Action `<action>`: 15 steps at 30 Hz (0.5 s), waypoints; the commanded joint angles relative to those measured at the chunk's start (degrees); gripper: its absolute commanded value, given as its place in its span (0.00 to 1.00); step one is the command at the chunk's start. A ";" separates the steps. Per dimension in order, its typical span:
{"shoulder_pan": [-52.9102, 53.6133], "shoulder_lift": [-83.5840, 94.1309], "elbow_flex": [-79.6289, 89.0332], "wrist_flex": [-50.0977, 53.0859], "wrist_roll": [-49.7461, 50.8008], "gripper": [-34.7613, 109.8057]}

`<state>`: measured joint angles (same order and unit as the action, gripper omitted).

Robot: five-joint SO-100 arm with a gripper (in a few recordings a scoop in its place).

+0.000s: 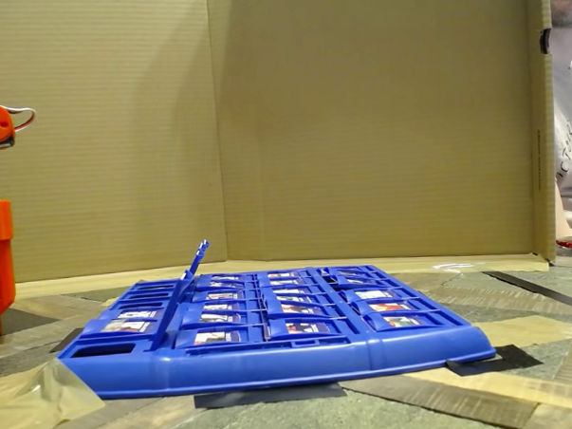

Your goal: Flip A0.

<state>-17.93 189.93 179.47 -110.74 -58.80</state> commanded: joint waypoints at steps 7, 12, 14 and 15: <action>0.00 -0.35 0.44 0.09 -0.53 0.24; 0.00 -0.35 0.44 0.09 -0.70 0.24; 0.00 -0.35 0.44 0.09 -0.88 0.24; 0.00 -0.35 0.44 0.09 -1.05 0.24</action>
<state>-17.93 189.93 179.47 -110.74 -58.89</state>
